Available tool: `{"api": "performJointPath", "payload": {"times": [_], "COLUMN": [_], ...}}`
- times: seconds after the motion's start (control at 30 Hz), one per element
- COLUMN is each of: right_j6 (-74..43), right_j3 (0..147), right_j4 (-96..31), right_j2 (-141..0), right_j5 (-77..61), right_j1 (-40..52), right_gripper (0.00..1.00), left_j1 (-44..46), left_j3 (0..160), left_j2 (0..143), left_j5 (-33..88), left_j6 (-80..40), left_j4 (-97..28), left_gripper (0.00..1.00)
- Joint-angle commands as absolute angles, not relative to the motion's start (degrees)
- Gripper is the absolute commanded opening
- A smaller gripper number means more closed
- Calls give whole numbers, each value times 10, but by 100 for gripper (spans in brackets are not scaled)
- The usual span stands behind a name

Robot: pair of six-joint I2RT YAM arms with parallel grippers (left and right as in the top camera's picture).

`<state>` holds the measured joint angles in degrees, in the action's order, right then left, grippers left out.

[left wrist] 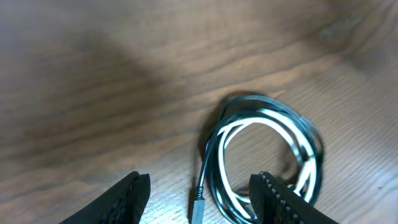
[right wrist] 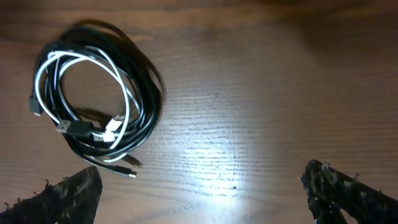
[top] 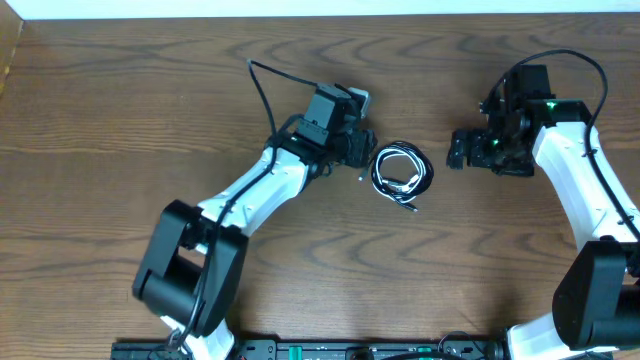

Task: Untangle cables
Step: 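Lift the cable coil with the left gripper toward the right gripper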

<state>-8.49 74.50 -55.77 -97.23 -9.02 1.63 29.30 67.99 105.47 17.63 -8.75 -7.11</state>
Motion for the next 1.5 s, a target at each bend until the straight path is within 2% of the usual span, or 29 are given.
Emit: {"api": "performJointPath", "payload": {"times": [0.0, 0.63, 0.67, 0.77, 0.8, 1.07, 1.33, 1.4, 1.47], "right_j6": [-76, -76, -76, -76, -76, -76, -76, -76, -13], "right_j3": [743, 743, 743, 743, 743, 743, 743, 743, 743], "right_j4": [-549, -544, -545, -548, -549, -560, -560, -560, -557], "right_j2": [-974, -974, -974, -974, -974, -974, -974, -974, -974], "right_j5": [-102, -109, -109, -109, -109, -106, -107, -130, -251], "right_j1": [20, 20, 20, 20, 20, 19, 19, 19, 19], "right_gripper": [99, 99, 99, 99, 99, 99, 99, 99, 99], "left_j1": [305, 350, 351, 352, 352, 350, 330, 314, 283], "left_j3": [684, 684, 684, 684, 684, 686, 697, 697, 697], "left_j2": [1095, 1164, 1165, 1175, 1181, 1194, 1037, 986, 937], "left_j5": [168, 168, 168, 166, 157, 142, 98, 99, 164], "left_j6": [-75, -75, -75, -75, -75, -75, -72, -76, -112], "left_j4": [-70, -36, -36, -36, -37, -49, -49, -57, -73], "left_gripper": [57, 55, 50, 23, 8, 8, 7, 7, 7]}}
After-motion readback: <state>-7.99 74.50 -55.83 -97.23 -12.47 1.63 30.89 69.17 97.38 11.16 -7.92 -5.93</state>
